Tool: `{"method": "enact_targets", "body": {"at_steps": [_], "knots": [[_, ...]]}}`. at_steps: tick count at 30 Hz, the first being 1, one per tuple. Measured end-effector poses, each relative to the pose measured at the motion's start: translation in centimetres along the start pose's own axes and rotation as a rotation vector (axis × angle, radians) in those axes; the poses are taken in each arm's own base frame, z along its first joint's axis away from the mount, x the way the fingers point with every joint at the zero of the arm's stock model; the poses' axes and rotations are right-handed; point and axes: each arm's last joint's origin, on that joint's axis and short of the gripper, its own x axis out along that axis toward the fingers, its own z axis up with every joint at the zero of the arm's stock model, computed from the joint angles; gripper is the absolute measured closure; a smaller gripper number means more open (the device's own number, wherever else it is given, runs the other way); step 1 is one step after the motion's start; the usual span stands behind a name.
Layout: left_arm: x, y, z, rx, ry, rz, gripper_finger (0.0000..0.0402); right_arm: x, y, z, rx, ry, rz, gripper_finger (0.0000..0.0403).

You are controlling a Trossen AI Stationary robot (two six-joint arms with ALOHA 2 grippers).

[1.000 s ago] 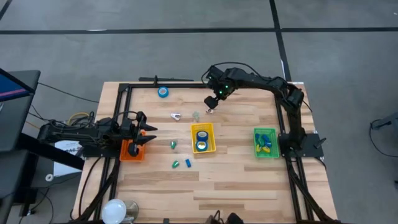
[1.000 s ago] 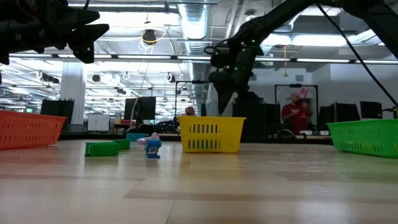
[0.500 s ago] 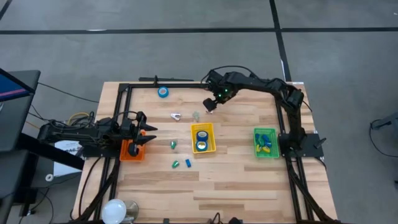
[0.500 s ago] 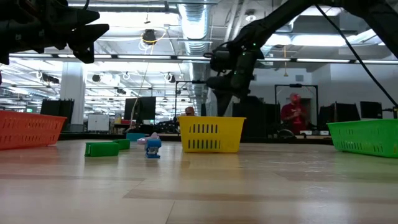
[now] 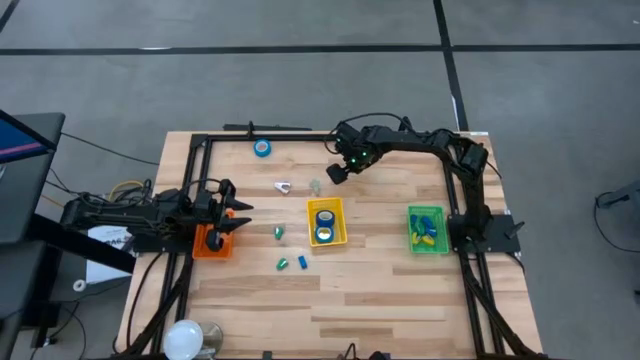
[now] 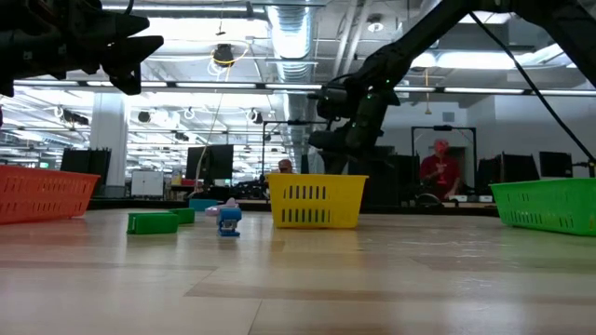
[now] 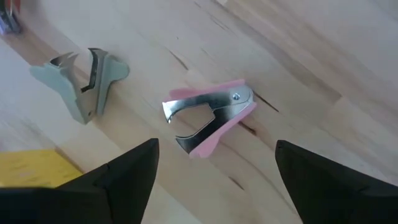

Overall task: Pick and place Stapler, Stapler remover, tape
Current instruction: Put the pink staple remover into the orange basket

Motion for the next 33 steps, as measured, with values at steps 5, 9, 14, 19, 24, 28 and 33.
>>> {"method": "enact_targets", "body": {"at_steps": [5, 9, 14, 19, 24, 28, 33], "knots": [[0.0, 0.0, 0.0, 0.000, -0.001, 0.000, 0.0252, 0.0, 0.0, 0.1, 0.001, -0.010, 0.004, 0.0113], [0.0, 0.0, 0.0, 0.000, 0.000, 0.000, 0.0252, 0.0, 0.0, 0.1, 0.000, -0.011, 0.005, 0.0133], [0.0, 0.0, 0.0, 0.000, 0.000, 0.000, 0.0252, -0.7, 0.6, 0.2, -0.091, -0.005, 0.005, 0.0142], [0.0, 0.0, 0.0, 0.000, 0.000, 0.000, 0.0252, -3.9, 2.2, 0.9, -0.310, -0.017, 0.013, 0.0142], [0.0, 0.0, 0.0, 0.000, 0.000, 0.000, 0.0252, -5.7, 3.0, 1.6, -0.571, -0.026, 0.011, 0.0143], [0.0, 0.0, 0.0, 0.000, 0.000, 0.000, 0.0252, -5.6, 2.9, 1.6, -0.783, -0.009, 0.006, 0.0143], [0.0, 0.0, 0.0, 0.000, 0.000, 0.000, 0.0252, -4.5, 2.9, 1.0, -1.005, -0.015, 0.008, 0.0143]]}}
